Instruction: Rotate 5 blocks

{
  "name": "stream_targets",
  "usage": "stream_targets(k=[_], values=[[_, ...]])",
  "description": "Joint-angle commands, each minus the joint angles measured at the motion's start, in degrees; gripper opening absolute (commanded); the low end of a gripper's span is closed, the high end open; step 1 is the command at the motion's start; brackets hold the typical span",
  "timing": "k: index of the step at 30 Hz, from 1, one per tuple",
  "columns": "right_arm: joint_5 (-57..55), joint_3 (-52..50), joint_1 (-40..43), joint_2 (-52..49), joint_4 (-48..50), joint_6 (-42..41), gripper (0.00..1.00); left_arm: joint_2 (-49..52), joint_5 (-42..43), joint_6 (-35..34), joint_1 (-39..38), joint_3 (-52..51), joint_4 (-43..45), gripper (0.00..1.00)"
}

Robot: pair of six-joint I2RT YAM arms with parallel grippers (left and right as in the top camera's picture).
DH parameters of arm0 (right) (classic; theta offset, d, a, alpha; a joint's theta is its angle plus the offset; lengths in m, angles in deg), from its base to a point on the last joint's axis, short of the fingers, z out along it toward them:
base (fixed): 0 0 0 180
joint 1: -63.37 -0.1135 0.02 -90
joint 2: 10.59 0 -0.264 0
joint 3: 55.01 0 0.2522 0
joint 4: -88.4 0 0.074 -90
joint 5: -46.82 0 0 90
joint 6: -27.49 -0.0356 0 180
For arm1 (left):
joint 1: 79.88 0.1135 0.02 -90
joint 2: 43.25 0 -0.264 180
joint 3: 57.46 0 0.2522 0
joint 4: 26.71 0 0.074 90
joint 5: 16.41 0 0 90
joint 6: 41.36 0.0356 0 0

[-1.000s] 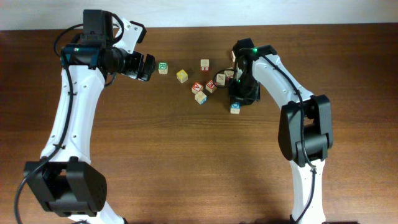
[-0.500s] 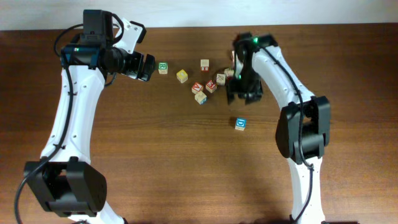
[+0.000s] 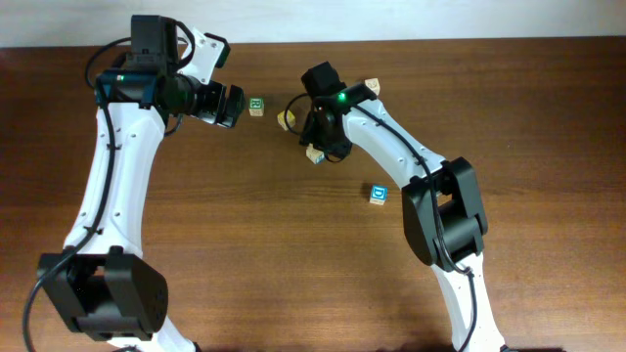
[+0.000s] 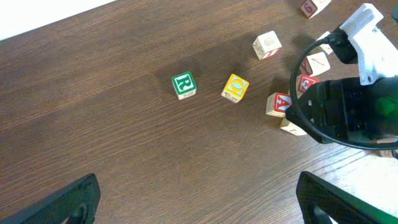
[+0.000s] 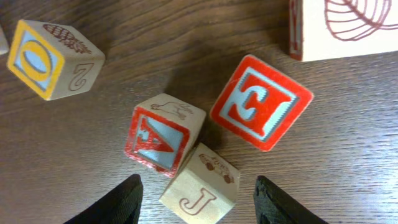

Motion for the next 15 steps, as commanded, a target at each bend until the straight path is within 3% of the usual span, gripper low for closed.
stream_targets(k=[1,8,15], values=[[-2.1,-2.0,-1.2,-0.1,0.0,-1.4,0.51,0.6,0.9,-0.4,0.1,1.0,-0.1,0.99],[-1.3,-3.8,-1.5,-0.1,-3.1,2.8,0.32,0.6,0.9,-0.4,0.1,1.0,-0.1,0.99],[2.3,-3.8,-1.3,-0.1,-16.3,15.1,0.32,0.6,0.9,-0.4,0.1,1.0,-0.1,0.99]])
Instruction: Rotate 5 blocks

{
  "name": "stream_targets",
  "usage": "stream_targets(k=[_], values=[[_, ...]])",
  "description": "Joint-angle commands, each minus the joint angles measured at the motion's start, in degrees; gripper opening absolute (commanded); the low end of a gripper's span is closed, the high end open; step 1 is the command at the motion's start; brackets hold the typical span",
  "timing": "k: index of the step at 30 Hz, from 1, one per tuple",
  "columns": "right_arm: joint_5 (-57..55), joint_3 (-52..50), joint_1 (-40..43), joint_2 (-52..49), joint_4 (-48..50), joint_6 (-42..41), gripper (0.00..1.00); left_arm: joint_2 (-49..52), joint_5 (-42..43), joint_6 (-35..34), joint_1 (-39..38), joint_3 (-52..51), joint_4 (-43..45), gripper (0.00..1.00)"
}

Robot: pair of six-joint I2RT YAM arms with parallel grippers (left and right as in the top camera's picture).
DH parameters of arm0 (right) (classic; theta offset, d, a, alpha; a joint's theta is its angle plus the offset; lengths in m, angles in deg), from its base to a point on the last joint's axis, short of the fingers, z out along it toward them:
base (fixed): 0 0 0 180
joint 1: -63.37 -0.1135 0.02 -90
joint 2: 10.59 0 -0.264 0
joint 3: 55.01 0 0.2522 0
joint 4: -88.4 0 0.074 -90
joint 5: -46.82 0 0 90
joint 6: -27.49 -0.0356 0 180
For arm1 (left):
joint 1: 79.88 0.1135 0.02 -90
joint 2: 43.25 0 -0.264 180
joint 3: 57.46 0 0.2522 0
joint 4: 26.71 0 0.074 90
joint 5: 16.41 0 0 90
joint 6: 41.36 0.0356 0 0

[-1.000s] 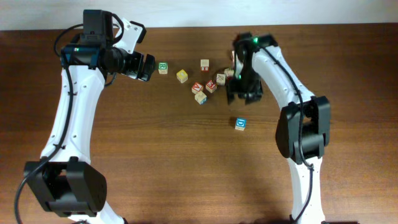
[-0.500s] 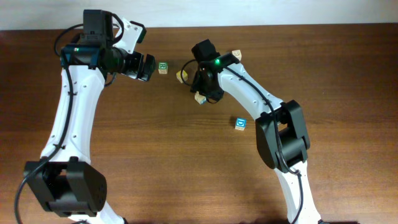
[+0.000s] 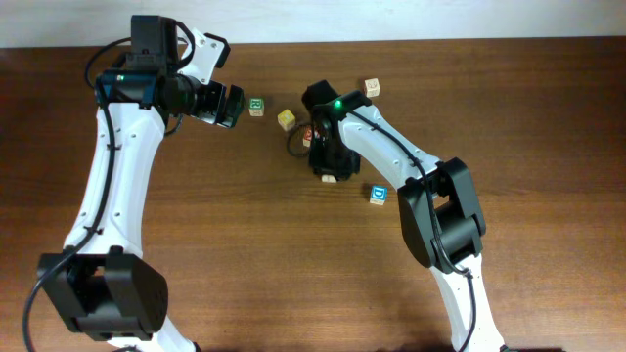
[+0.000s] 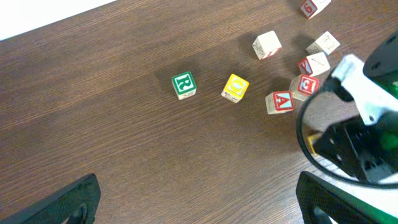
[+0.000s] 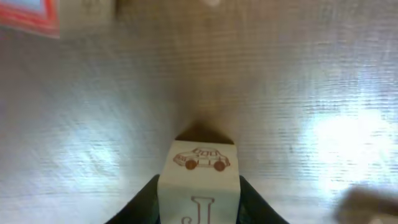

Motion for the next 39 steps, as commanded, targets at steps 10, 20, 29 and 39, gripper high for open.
stream_targets(k=[10,20,29,39], values=[[-0.3,-0.9,3.4,-0.2,-12.3,3.9,0.36,0.6,0.9,-0.4,0.1,1.0,-0.1,0.99],[-0.3,12.1,3.4,-0.2,-17.7,5.2,0.58,0.6,0.9,-0.4,0.1,1.0,-0.1,0.99],[-8.5,13.0,3.4,-0.3,5.9,-4.5,0.63,0.6,0.9,-0.4,0.1,1.0,-0.1,0.99],[-10.2,2.3,3.5,-1.5,18.9,-14.7,0.63,0.6,0.9,-0.4,0.1,1.0,-0.1,0.99]])
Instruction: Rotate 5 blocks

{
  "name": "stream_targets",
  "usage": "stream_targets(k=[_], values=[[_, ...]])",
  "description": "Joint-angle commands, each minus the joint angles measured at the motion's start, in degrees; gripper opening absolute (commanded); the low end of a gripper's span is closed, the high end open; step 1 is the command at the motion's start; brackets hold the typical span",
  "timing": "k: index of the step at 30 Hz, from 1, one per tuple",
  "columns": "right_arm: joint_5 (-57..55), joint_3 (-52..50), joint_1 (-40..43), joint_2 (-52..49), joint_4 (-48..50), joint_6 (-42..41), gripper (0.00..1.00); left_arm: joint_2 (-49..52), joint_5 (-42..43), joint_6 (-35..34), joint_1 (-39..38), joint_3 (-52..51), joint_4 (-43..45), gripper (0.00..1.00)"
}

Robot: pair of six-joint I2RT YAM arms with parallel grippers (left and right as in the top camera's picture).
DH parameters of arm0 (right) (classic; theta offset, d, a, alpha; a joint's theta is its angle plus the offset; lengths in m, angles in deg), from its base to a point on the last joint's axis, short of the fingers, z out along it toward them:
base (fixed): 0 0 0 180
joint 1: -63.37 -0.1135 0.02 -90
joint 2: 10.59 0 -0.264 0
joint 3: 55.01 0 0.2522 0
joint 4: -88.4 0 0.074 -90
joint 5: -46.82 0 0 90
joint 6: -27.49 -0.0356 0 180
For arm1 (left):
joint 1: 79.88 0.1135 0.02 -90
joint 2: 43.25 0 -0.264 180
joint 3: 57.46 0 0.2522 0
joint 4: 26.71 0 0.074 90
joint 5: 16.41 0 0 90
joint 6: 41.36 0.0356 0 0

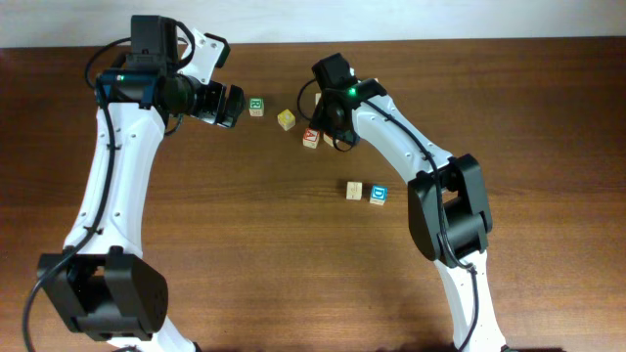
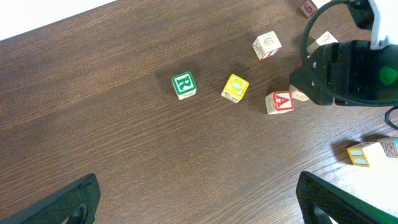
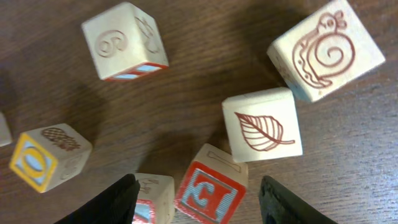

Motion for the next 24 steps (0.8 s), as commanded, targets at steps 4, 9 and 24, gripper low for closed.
stream_targets(k=[4,9,24], values=[[-1.4,-0.6,-0.2,-1.7,0.4,-1.8,0.49,0.6,0.9,-0.4,0.1,1.0,-0.1,0.99],[-0.4,-0.6,-0.2,-1.6,-1.7,0.7,0.29,0.6,0.9,-0.4,0.1,1.0,-0.1,0.99],[12.9,-0.6,-1.0,-1.6,-27.0,16.6,0.30,0.6,0.9,-0.4,0.1,1.0,-0.1,0.99]])
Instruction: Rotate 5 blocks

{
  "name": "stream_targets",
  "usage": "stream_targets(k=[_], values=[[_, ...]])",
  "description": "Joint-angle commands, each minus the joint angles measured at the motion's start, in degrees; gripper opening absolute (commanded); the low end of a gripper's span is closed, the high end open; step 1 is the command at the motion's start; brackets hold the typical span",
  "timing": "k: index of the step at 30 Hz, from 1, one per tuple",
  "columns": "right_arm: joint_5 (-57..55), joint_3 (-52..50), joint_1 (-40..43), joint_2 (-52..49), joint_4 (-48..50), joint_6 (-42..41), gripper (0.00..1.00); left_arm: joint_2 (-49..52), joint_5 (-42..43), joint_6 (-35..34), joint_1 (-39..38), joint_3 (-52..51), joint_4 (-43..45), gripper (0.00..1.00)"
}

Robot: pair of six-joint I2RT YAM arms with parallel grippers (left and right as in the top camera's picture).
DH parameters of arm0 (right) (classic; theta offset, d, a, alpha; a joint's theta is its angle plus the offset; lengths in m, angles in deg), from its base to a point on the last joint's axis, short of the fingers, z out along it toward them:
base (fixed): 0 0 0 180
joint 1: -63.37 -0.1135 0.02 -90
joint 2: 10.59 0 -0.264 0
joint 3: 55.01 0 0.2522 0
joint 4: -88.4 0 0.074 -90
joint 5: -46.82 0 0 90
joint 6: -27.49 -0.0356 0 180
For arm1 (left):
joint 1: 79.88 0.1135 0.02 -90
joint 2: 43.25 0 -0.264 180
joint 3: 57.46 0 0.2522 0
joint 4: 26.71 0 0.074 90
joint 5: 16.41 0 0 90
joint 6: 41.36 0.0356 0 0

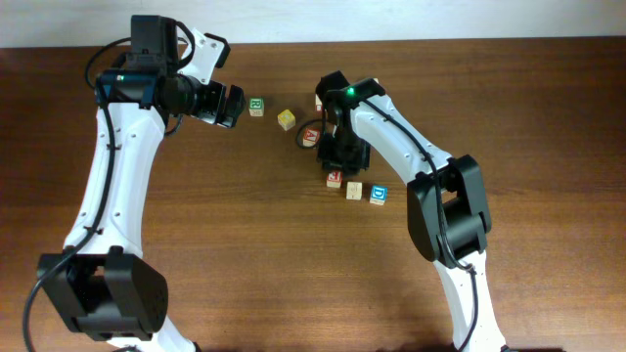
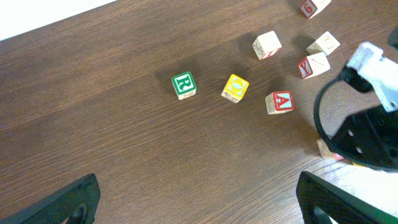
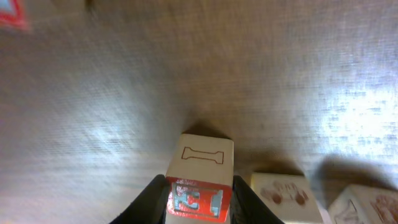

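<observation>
My right gripper [image 3: 199, 200] is shut on a red E block [image 3: 199, 171] with a bone drawing on its side; overhead it shows as the red E block [image 1: 335, 178] under the right gripper [image 1: 337, 168]. Just right of it lie the J block [image 3: 283, 190] and, overhead, the J block [image 1: 354, 190] and a blue block [image 1: 379, 195]. The left gripper [image 2: 198, 208] stands open above bare wood, apart from the green R block [image 2: 183, 84], yellow O block [image 2: 235, 88] and red A block [image 2: 279, 102].
Farther back lie a 6 block [image 2: 267, 45], a leaf block [image 2: 313, 65], a snail block [image 2: 326, 42] and a red-edged block [image 2: 311, 6]. The right arm [image 2: 367, 134] fills the lower right of the left wrist view. The table's far edge [image 1: 391, 41] runs behind.
The right gripper was open over the back cluster with the red E block under it. Now it is shut on the E block, nearer the front beside the J block. The left arm is unchanged.
First the right gripper was open over the A, E and J blocks. Then it was shut on the J block farther forward. Later the J block lay beside the blue block and the gripper was open over the cluster. Now it holds the E block beside the J block.
</observation>
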Motion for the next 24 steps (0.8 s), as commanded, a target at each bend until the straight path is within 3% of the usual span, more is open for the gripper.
stream_targets(k=[1,8,13,15,19,24], values=[[-0.5,-1.5,-0.5,-1.4,-3.7,3.8,0.30,0.6,0.9,-0.4,0.1,1.0,-0.1,0.99],[1.5,0.2,-0.4,-1.4,-6.4,6.8,0.47,0.6,0.9,-0.4,0.1,1.0,-0.1,0.99],[0.9,10.9,-0.4,-1.4,-7.7,7.9,0.56,0.6,0.9,-0.4,0.1,1.0,-0.1,0.99],[0.6,11.8,-0.4,-1.4,-0.8,7.6,0.56,0.6,0.9,-0.4,0.1,1.0,-0.1,0.99],[-6.4,11.3,-1.1,-2.8,14.4,-3.0,0.56,0.6,0.9,-0.4,0.1,1.0,-0.1,0.99],[-7.9,11.3,-1.4,-6.2,19.2,-4.8,0.56,0.6,0.9,-0.4,0.1,1.0,-0.1,0.99]])
